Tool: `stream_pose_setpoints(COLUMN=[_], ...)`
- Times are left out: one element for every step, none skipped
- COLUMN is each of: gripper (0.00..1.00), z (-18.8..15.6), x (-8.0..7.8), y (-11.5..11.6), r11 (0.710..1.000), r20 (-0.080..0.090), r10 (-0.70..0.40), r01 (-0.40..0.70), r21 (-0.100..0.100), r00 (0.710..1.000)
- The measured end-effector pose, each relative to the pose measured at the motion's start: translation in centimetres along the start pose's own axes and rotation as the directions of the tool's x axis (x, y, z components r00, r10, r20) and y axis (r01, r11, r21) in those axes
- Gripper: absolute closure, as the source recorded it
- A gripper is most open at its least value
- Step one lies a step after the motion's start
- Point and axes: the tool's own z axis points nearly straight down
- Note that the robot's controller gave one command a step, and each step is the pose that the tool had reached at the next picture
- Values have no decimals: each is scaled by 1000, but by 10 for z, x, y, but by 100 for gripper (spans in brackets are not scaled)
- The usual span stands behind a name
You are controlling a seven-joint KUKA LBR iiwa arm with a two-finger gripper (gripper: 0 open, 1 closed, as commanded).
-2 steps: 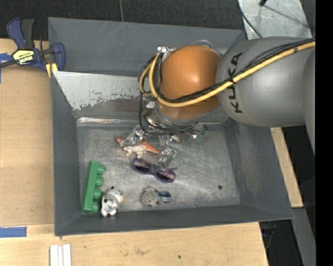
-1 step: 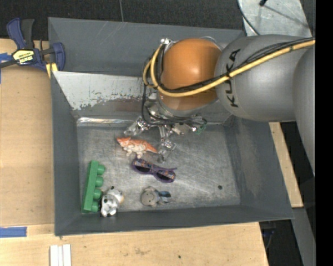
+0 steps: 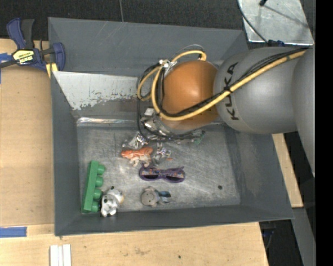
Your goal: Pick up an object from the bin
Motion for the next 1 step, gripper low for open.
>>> stream_pose_setpoints(gripper=[100], z=[0], x=[0], y=[0], r11=[1000], r20=[0], r10=[2], r01=[-2], r21=[-1], r00=[1000])
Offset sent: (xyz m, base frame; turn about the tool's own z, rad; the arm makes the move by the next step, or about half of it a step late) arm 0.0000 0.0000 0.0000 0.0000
